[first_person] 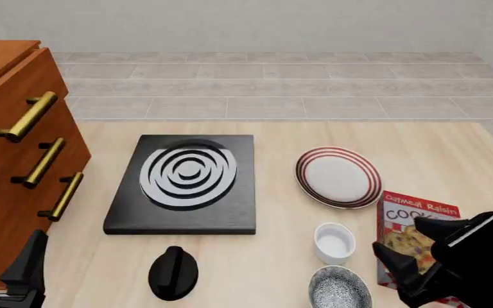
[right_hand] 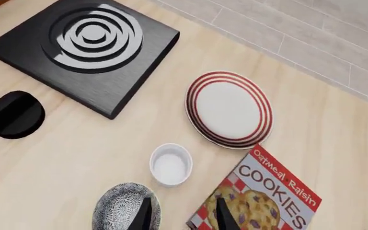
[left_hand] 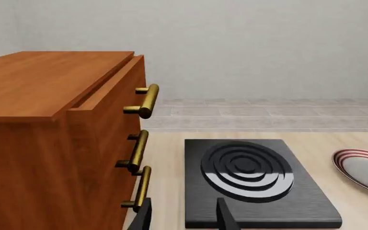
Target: Pick the akita bowl next to the ramekin and place it on the plate.
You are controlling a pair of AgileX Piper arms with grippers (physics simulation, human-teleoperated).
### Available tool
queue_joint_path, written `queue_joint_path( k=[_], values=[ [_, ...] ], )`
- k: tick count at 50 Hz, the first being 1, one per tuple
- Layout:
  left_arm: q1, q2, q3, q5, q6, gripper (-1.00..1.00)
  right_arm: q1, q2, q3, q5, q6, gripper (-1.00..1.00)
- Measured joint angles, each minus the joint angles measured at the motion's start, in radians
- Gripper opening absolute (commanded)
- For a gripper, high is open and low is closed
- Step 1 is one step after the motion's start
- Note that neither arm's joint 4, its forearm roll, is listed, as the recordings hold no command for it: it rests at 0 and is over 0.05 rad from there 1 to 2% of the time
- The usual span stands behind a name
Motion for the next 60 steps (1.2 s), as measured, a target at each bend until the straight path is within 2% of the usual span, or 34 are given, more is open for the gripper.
queue_joint_path(
  k=[32,60],
  values=[
    [0.000,0.000,0.000,0.000,0.000,1.00,0.078,0.165,-0.024,-0.035,-0.053,1.00],
    [0.000,0.000,0.000,0.000,0.000,1.00,0.123,0.289,-0.032,-0.059,-0.133,1.00]
  ],
)
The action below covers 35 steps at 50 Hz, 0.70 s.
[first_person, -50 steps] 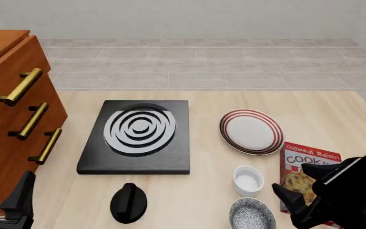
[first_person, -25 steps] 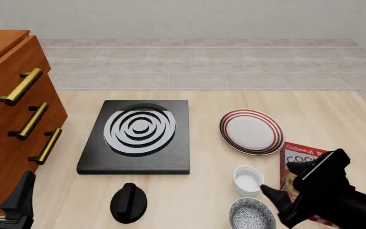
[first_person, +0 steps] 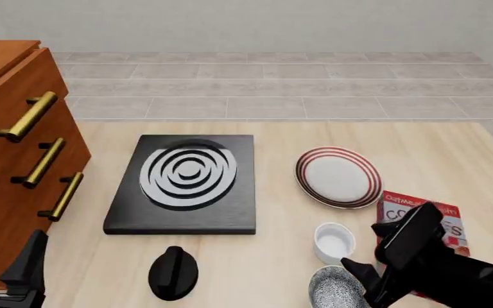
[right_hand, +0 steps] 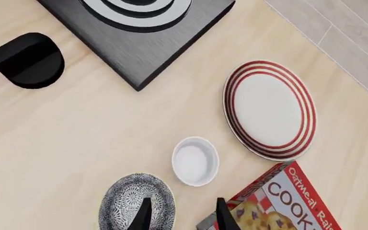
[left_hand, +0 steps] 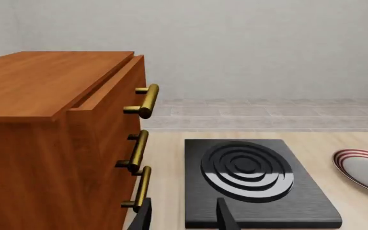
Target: Pick the akita bowl next to the ramekin and place it on the plate.
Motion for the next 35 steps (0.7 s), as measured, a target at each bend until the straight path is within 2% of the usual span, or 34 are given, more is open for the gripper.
queue_joint_path(
  k=[35],
  values=[
    [0.000,0.000,0.000,0.000,0.000,1.00,-0.020,0.100,0.003,-0.015,-0.109,1.00]
  ],
)
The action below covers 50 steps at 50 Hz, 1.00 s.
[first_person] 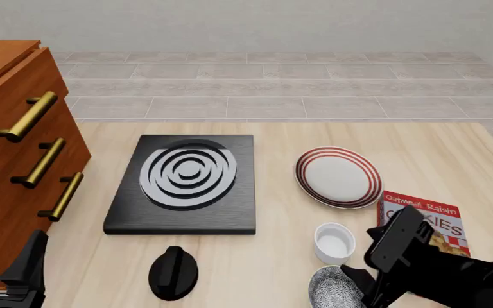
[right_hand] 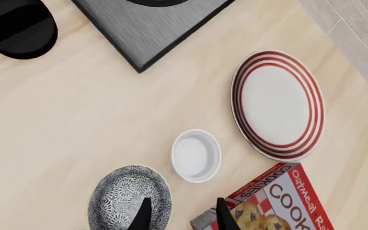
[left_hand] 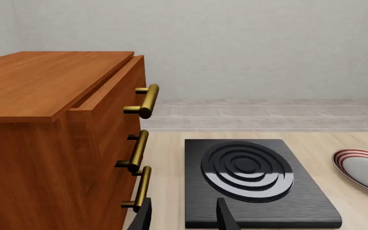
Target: Pick the akita bowl next to the ramekin and place it on the plate.
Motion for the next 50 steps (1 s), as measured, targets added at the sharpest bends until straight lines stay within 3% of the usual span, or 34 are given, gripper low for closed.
queue_joint_path(
  k=[28,50],
  values=[
    [0.000,0.000,0.000,0.000,0.000,1.00,-0.003,0.061,0.004,0.002,-0.053,1.00],
    [0.000,0.000,0.000,0.000,0.000,1.00,0.027,0.109,0.004,-0.019,-0.046,1.00]
  ],
)
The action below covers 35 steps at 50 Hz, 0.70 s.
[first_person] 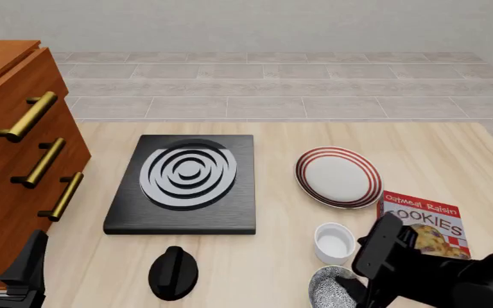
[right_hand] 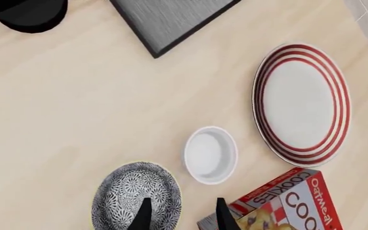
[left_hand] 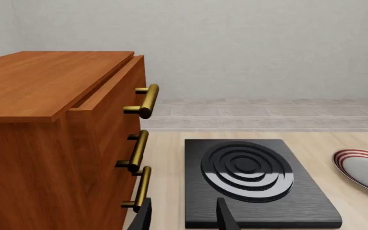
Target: Pick the akita bowl next to the ramekin and place it on the plate.
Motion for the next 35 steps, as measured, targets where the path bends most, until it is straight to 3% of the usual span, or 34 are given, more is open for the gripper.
queue_joint_path(
  k=[35],
  values=[
    [0.000,0.000,0.000,0.000,0.000,1.00,0.003,0.082,0.043,-0.096,0.010,1.00]
  ],
)
